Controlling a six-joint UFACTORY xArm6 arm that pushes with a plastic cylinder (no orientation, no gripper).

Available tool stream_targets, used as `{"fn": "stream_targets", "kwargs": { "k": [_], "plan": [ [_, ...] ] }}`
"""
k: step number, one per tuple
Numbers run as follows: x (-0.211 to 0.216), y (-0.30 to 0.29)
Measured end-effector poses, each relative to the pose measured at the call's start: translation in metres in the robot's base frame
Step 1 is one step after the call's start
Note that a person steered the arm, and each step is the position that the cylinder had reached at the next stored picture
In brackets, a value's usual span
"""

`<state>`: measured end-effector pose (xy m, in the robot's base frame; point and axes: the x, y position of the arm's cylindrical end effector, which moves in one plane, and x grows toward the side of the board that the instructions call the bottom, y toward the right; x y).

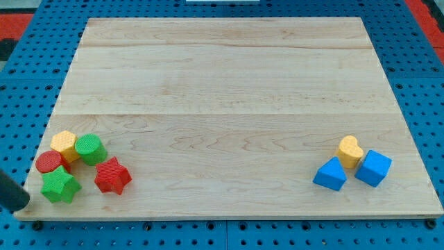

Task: Push the green star slightly up

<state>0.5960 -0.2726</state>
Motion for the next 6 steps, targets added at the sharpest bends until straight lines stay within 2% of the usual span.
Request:
{"fn": "stream_targets", "kwargs": {
  "k": [1, 2, 3, 4, 6],
  "plan": [
    [-0.014, 0.023],
    [-0.014, 0.012],
    [0.011, 0.004],
    [0.018, 0.021],
    [0.001, 0.049]
  ]
}}
